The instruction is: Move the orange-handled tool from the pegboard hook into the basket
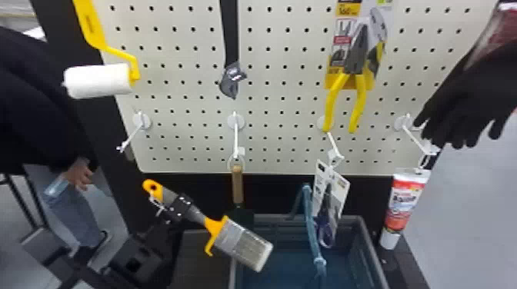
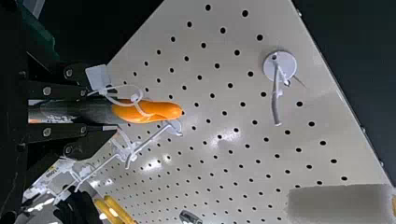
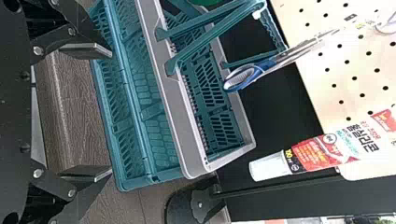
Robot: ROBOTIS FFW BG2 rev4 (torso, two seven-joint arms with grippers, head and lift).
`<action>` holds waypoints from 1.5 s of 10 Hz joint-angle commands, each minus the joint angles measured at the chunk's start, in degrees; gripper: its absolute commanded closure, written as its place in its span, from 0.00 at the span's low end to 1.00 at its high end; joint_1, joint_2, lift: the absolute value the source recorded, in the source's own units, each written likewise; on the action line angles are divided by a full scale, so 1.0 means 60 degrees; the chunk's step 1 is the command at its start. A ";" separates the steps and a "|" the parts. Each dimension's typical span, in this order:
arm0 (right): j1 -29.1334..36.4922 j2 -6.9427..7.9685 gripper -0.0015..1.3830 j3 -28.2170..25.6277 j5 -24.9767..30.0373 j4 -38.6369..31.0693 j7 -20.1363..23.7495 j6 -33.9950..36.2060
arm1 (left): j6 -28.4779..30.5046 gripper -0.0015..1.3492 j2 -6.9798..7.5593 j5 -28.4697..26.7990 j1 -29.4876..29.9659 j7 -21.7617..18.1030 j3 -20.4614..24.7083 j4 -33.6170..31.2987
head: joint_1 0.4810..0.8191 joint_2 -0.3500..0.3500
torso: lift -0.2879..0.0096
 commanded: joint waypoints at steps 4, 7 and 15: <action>0.0000 -0.0003 0.29 0.0002 0.0000 0.0023 -0.0001 0.0051 | 0.0699 0.90 0.0558 -0.1320 0.0766 0.0539 0.1131 -0.1002 | 0.20 0.50 | 0.63; -0.0021 -0.0003 0.29 0.0002 0.0000 0.0047 0.0029 0.0110 | 0.1021 0.90 0.0265 -0.1848 0.0971 0.0583 0.1864 -0.0416 | 0.20 0.50 | 0.63; -0.0041 -0.0017 0.29 -0.0013 0.0000 0.0047 0.0029 0.0139 | 0.0919 0.90 0.0134 -0.1774 0.0705 0.0539 0.1292 0.1553 | 0.20 0.50 | 0.63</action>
